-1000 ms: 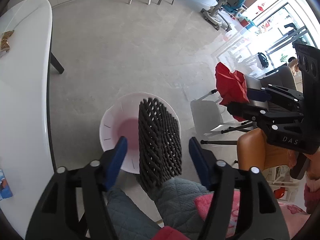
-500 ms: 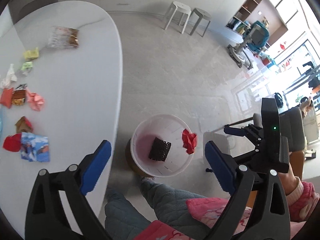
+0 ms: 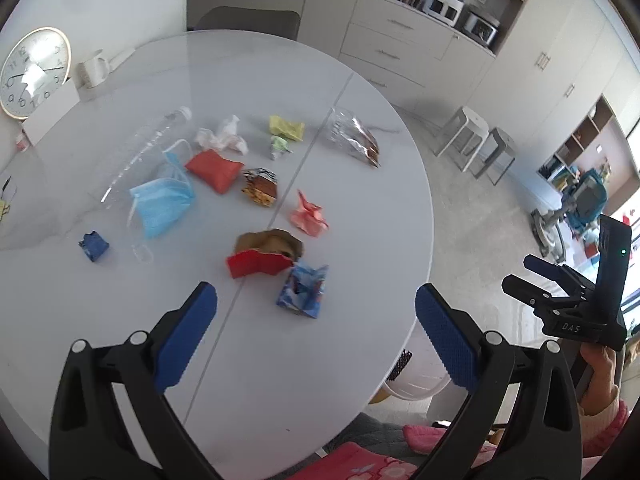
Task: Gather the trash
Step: 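Return to the table and grasp the blue crumpled wrapper with the left gripper, then hold the blue wrapper in the left gripper while the right gripper grasps the blue printed box, then move both grippers over the white bin and release the wrapper and box, then grasp the brown paper bag with red cup using the left gripper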
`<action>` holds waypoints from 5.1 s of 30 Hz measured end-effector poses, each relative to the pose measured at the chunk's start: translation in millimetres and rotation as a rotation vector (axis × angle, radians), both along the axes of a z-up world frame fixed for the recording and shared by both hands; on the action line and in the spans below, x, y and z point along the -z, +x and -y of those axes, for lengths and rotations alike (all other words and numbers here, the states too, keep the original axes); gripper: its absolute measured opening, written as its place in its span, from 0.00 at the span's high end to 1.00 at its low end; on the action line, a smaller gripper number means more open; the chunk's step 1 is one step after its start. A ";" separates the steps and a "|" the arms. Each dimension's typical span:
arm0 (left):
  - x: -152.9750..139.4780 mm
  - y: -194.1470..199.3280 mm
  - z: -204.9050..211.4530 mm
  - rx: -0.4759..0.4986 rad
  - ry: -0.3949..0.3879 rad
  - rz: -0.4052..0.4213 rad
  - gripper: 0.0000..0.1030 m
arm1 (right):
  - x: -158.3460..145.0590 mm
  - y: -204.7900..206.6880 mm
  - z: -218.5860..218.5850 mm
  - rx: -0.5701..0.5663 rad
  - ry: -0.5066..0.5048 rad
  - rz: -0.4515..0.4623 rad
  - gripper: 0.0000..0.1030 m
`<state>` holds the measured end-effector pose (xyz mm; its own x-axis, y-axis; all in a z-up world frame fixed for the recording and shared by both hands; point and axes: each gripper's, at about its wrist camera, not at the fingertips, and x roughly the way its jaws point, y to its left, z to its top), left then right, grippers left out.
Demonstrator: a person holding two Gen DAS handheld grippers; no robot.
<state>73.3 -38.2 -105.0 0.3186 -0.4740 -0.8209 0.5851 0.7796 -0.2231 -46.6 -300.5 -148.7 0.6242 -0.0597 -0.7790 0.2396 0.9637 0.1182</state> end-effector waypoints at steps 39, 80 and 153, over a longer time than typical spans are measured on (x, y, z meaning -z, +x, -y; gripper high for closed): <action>152.5 229.9 -156.2 0.238 0.186 -0.103 0.35 | 52.0 105.5 -139.3 0.014 -0.039 -0.272 0.02; 68.9 58.8 -88.8 0.080 0.102 -0.075 0.57 | 112.2 157.1 -141.9 -0.827 -0.202 -0.323 0.49; 32.7 30.3 -14.5 0.110 0.093 -0.016 0.08 | 9.0 38.8 -11.6 -0.127 -0.052 -0.033 0.02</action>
